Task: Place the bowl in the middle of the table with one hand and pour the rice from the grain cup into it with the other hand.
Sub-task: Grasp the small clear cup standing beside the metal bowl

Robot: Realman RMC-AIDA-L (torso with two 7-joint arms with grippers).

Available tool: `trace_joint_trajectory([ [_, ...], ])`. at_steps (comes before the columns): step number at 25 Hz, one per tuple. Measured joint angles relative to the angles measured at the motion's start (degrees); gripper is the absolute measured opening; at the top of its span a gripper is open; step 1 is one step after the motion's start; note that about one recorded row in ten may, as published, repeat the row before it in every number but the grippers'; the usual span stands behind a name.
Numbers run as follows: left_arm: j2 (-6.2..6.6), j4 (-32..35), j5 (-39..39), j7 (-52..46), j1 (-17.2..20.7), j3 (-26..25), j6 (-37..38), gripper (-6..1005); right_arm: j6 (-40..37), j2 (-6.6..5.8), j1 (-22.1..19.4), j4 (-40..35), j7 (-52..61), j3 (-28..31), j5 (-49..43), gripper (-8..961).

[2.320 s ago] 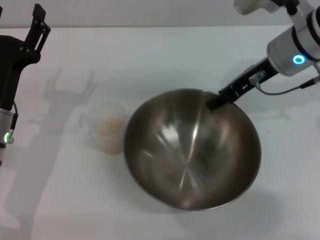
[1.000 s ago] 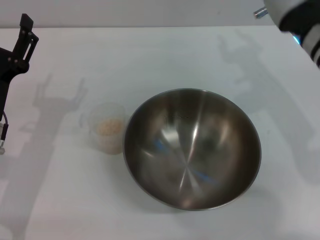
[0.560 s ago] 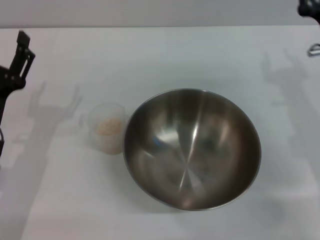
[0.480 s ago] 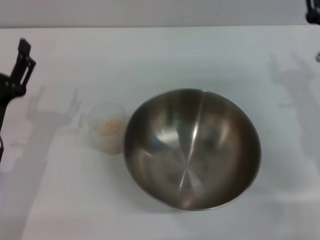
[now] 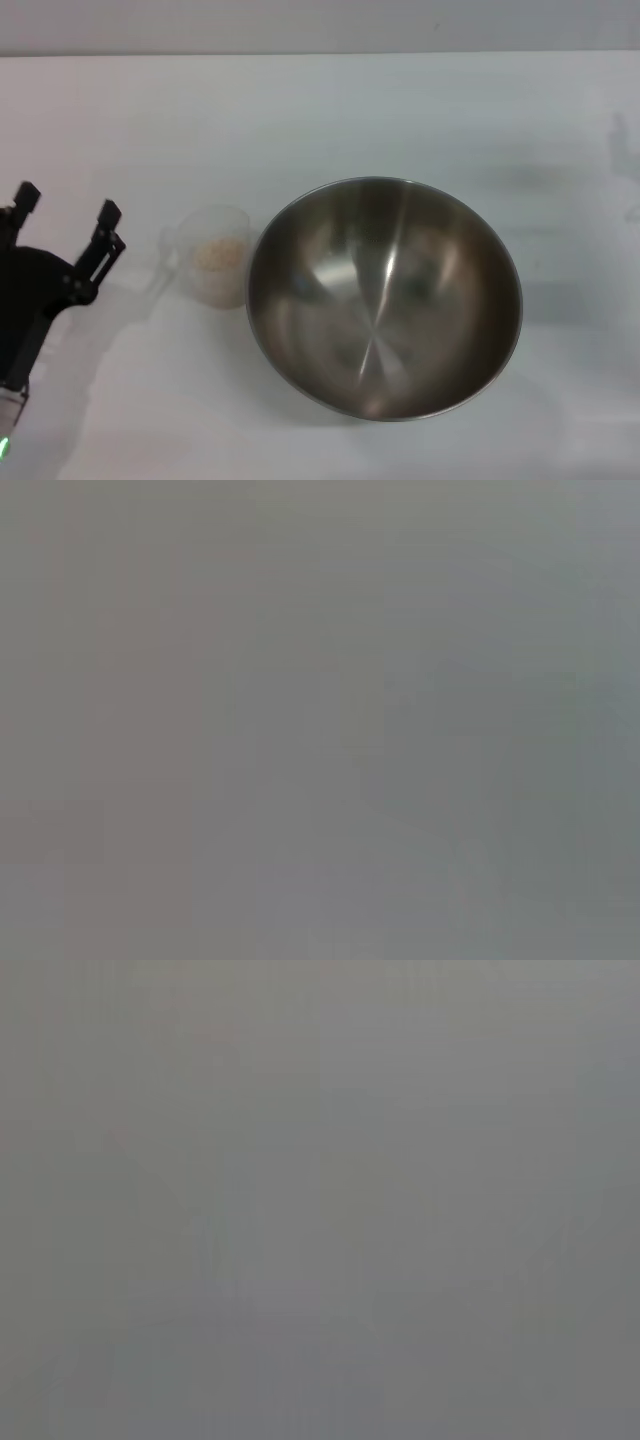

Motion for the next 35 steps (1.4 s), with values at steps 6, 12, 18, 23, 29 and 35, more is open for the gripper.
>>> trace_joint_trajectory([
  [6,0.00,0.2,0.0,0.0,0.1,2.7,-2.6,871,1.0,-0.58,1.3,1.0,-0.2,0.0,0.1,492],
  [12,0.02,0.2,0.1,0.1,-0.2,5.0,-6.6,871,2.0,-0.86,2.9,1.6,-0.3,0.0,0.2,492],
  [18,0.03,0.1,0.1,0.1,-1.1,5.1,-9.9,871,2.0,-0.96,3.5,1.8,-0.3,0.0,0.2,492],
  [23,0.03,0.2,0.1,0.1,-2.1,5.0,-12.6,870,2.1,-0.98,3.6,1.9,-0.3,0.0,0.2,492],
  [29,0.03,0.2,0.0,0.1,-2.3,4.9,-13.1,870,2.1,-0.99,3.5,1.9,-0.3,0.0,0.2,492],
  [35,0.12,0.3,-0.4,0.1,-4.4,4.2,-16.5,838,2.4,-0.99,3.6,2.3,-0.3,0.0,0.2,492],
])
